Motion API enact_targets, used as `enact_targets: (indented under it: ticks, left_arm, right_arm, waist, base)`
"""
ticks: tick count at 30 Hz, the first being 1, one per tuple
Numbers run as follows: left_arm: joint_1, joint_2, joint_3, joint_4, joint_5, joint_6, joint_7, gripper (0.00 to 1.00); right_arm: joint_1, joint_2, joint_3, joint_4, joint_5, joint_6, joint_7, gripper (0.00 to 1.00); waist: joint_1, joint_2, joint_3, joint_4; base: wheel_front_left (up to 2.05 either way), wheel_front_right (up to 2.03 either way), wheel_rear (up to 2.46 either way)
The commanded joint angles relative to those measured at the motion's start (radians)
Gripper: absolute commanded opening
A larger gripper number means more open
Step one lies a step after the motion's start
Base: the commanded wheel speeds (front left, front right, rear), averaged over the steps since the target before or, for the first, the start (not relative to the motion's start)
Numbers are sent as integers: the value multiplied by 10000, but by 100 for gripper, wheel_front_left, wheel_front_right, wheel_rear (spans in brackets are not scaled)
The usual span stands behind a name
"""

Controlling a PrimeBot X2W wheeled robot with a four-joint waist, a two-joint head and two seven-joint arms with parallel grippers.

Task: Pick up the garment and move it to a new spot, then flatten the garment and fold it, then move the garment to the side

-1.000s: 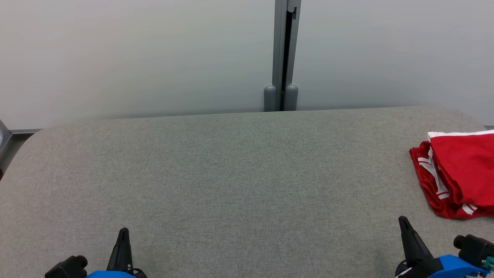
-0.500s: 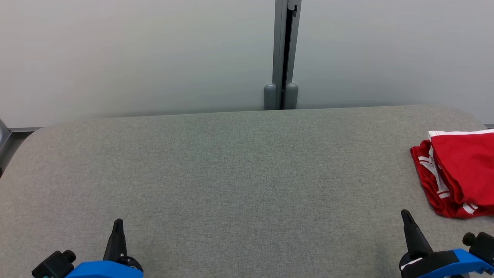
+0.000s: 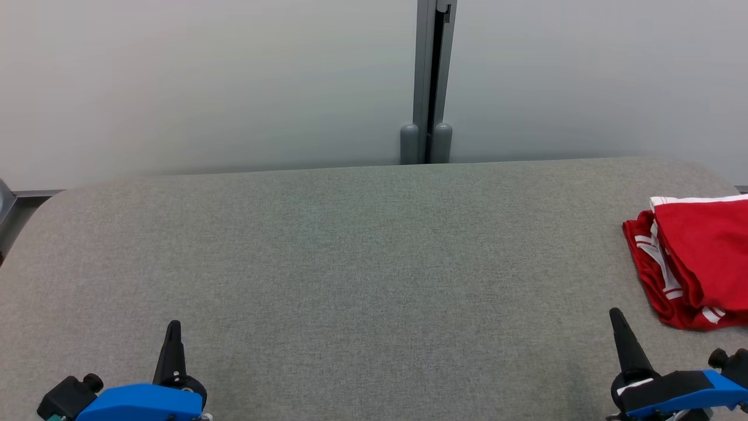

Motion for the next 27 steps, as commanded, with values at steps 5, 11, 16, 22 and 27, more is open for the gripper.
enact_targets:
  ticks: [5, 11, 16, 22, 27]
  left_arm:
    - [-354, -29, 173, -243, -736, -42, 214, 0]
    - [-408, -57, 253, -328, -1319, -46, 385, 0]
    - [-454, -74, 304, -388, -1698, -49, 490, 0]
    - [-524, -101, 398, -468, -2232, -54, 651, 0]
    - [-558, -123, 470, -533, -2649, -58, 774, 0]
  right_arm:
    - [-355, 25, -82, -160, 836, 0, 163, 0]
    - [-423, 44, -114, -171, 1480, 0, 265, 0]
    - [-478, 58, -135, -178, 1898, 0, 328, 0]
    - [-535, 74, -163, -181, 2488, 0, 425, 0]
    - [-596, 88, -184, -187, 2949, 0, 490, 0]
  waist:
    - [-1, -1, 26, 5]
    - [-1, -1, 53, 10]
    - [-1, -1, 70, 14]
    - [-1, -1, 97, 19]
    - [-1, -1, 119, 23]
  base:
    - [0, 0, 0]
    - [0, 0, 0]
    - [0, 0, 0]
    - [0, 0, 0]
    - [0, 0, 0]
